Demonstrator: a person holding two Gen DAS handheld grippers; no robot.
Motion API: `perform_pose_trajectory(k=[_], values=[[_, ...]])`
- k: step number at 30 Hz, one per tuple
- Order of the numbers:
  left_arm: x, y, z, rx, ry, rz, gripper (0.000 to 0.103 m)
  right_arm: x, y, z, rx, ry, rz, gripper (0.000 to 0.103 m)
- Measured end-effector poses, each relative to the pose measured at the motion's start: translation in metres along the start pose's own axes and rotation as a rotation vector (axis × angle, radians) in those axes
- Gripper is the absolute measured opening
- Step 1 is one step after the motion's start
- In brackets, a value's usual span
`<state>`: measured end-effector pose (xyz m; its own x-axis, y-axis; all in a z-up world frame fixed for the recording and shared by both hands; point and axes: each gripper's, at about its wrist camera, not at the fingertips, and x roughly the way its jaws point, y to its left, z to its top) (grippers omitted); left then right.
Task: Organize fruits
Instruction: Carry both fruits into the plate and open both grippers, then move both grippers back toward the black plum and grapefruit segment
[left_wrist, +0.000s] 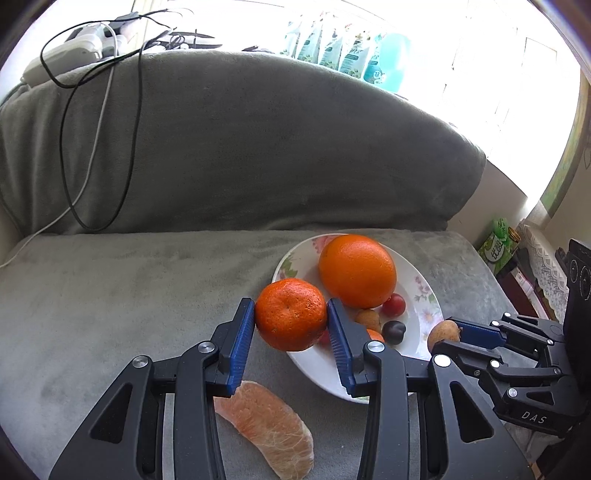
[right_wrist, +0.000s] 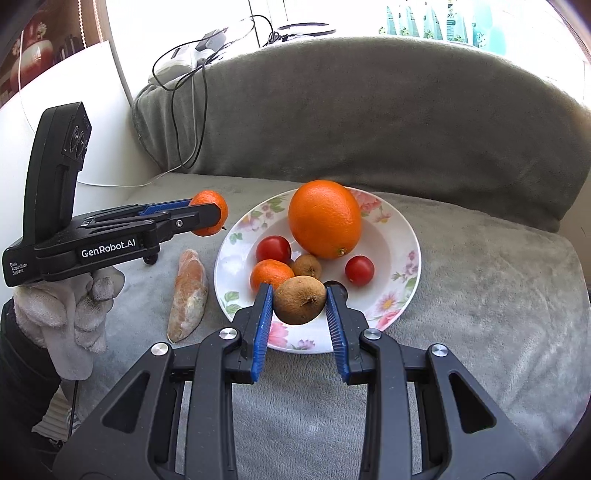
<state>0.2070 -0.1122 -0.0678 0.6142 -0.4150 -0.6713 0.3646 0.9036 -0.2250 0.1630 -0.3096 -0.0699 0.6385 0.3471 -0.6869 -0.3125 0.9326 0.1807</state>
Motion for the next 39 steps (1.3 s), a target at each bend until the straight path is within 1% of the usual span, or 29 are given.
perform_pose_trajectory(k=[6,13,19,21,22,23,28,30,31,32,33,34,35,36,37,38,39], values=[[0.01,-0.01,0.007,0.009,0.011,-0.017,0.038,0.003,-0.008,0.0,0.011,0.004,-0.007,0.031],[0.019,-0.016,0.01,0.017,0.022,-0.022,0.039,0.008,-0.009,0.0,0.011,0.008,-0.007,0.031],[0.017,-0.013,0.01,0.018,0.021,-0.029,0.039,0.007,-0.008,0.0,0.004,0.002,-0.015,0.031],[0.016,-0.012,0.01,0.019,0.021,-0.029,0.04,0.006,-0.008,0.001,0.004,-0.003,-0.018,0.04],[0.016,-0.012,0.01,0.02,0.018,-0.03,0.041,0.006,-0.008,0.002,0.002,-0.008,-0.02,0.051],[0.015,-0.013,0.011,0.02,0.014,-0.031,0.044,0.005,-0.007,0.002,0.0,-0.012,-0.021,0.056],[0.011,-0.016,0.013,0.026,0.002,-0.035,0.045,0.004,-0.004,0.002,-0.01,-0.015,-0.02,0.056],[0.009,-0.017,0.014,0.031,-0.004,-0.035,0.05,0.003,-0.004,0.002,-0.011,-0.018,-0.021,0.058],[0.008,-0.018,0.014,0.035,-0.007,-0.037,0.053,0.003,-0.003,0.002,-0.012,-0.022,-0.021,0.064],[0.007,-0.019,0.014,0.04,-0.01,-0.035,0.054,0.002,-0.003,0.002,-0.014,-0.027,-0.021,0.07],[0.006,-0.02,0.014,0.044,-0.013,-0.034,0.055,0.0,-0.002,0.001,-0.016,-0.032,-0.02,0.072],[0.004,-0.021,0.014,0.048,-0.017,-0.034,0.059,-0.001,-0.002,0.001,-0.018,-0.036,-0.018,0.074],[0.003,-0.021,0.015,0.049,-0.021,-0.032,0.068,-0.002,-0.001,0.001,-0.02,-0.038,-0.018,0.075],[0.001,-0.021,0.015,0.047,-0.026,-0.028,0.071,-0.002,-0.001,0.001,-0.021,-0.039,-0.021,0.076],[0.0,-0.021,0.015,0.045,-0.029,-0.027,0.074,-0.003,0.0,0.001,-0.022,-0.041,-0.026,0.082],[0.0,-0.022,0.015,0.043,-0.029,-0.028,0.074,-0.004,0.001,0.001,-0.024,-0.049,-0.028,0.088],[0.0,-0.022,0.015,0.042,-0.027,-0.027,0.075,-0.006,0.001,0.001,-0.026,-0.056,-0.03,0.089]])
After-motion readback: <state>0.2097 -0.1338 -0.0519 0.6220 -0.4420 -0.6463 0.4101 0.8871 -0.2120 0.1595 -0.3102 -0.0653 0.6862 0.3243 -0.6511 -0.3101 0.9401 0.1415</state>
